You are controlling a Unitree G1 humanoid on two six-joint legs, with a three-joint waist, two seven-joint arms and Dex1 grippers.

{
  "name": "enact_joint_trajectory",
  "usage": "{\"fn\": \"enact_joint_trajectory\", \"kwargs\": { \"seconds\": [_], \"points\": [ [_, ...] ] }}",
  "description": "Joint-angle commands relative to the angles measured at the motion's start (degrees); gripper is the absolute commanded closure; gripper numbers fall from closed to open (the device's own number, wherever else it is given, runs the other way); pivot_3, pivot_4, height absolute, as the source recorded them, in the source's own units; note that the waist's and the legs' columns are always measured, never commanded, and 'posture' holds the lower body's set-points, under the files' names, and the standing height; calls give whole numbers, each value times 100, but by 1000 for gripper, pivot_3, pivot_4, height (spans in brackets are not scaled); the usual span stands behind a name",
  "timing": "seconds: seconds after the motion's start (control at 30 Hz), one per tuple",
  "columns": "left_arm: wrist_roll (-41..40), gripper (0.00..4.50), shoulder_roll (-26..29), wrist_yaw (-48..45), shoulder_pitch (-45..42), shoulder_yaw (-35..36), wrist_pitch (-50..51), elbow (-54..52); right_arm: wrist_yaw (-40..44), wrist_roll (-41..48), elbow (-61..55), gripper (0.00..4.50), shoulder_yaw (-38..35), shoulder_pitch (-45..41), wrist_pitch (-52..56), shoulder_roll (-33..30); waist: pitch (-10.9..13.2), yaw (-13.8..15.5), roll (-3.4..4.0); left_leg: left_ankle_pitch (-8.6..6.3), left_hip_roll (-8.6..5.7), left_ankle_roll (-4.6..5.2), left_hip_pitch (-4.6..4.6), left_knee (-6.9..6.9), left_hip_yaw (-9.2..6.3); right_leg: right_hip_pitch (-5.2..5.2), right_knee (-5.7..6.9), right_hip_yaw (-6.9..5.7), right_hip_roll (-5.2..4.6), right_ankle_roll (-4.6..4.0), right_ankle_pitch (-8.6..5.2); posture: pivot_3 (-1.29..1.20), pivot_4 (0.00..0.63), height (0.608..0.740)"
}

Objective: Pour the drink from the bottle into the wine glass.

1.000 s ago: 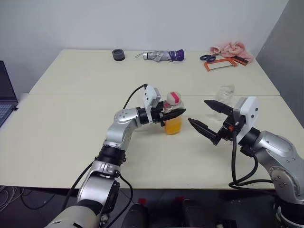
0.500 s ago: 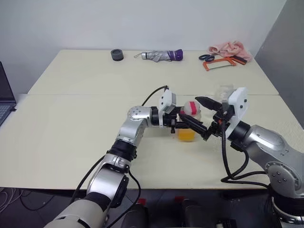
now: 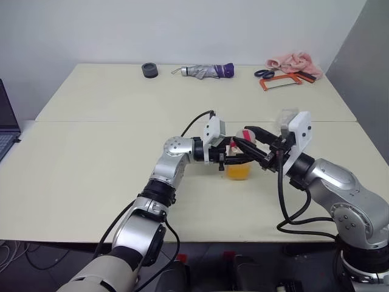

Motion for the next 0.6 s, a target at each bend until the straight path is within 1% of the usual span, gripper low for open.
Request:
{"fn": "enact_joint_trajectory", "kwargs": {
  "seconds": [0.03, 0.13, 0.23, 0.3, 0.37, 0.4, 0.47, 0.5, 0.57, 0.6],
  "points": [
    [-282, 2580, 38, -278, -156, 37, 245, -471, 1233, 148, 199, 2601, 248, -394, -384, -391, 0, -4, 0, 0, -1, 0, 0, 0, 1, 0, 0, -1, 0, 0, 0, 0, 150, 740],
    [-290, 2597, 188, -589, -204, -44, 346, -618, 2453, 125, 909, 2601, 459, -1063, -580, -877, 1, -23, 0, -1, -1, 3, 5, 1, 7, 0, 0, 0, 4, 0, 0, 0, 150, 740],
    [-256, 2599, 315, -833, -256, -97, 325, -666, 3354, 36, 1471, 2601, 682, -1628, -693, -1203, 1, -16, 0, -2, 2, 5, 6, -1, 1, 0, 0, -5, 7, 0, 0, 0, 150, 740],
    [-233, 2599, 351, -913, -273, -109, 302, -665, 3629, -129, 1789, 2601, 787, -1888, -798, -1280, 2, -14, -1, -3, 2, 7, 4, 0, 2, -1, -1, -4, 6, -1, 0, 0, 150, 740],
    [-221, 2599, 335, -884, -272, -93, 289, -669, 3788, -147, 1860, 2601, 767, -1844, -789, -1375, 2, -11, -1, -4, 2, 8, 0, 2, 2, -1, -3, -4, 4, -1, 0, 0, 150, 740],
    [-231, 2600, 310, -826, -269, -68, 298, -675, 3675, -165, 1853, 2601, 665, -1763, -815, -1347, 2, -6, -2, -5, 1, 9, 0, 2, 2, -1, -3, -3, 2, -1, 0, 0, 150, 740],
    [-246, 2604, 269, -715, -257, -28, 329, -698, 3361, -185, 1822, 1887, 408, -1594, -874, -1253, 2, 3, -2, -5, 2, 10, -9, 7, -2, -4, -3, 0, 0, -1, 0, 0, 150, 740],
    [-251, 2606, 246, -644, -234, -11, 353, -721, 3155, -104, 1701, 1609, 181, -1431, -836, -1215, 2, 12, -2, -5, 4, 10, -16, 10, -9, -4, -3, 1, -1, -1, 0, 0, 150, 740],
    [-250, 2612, 207, -483, -169, 17, 389, -766, 2608, 110, 1252, 893, -325, -1023, -638, -1117, 2, 22, -1, -5, 9, 9, -39, 19, -27, -14, -1, 6, -6, -1, 0, 0, 150, 740],
    [-235, 2614, 199, -417, -131, 20, 389, -790, 2318, 212, 973, 613, -547, -816, -523, -1058, 2, 31, -1, -4, 9, 9, -56, 30, -35, -25, 1, 7, -6, -1, 0, 0, 150, 740]
  ]
}}
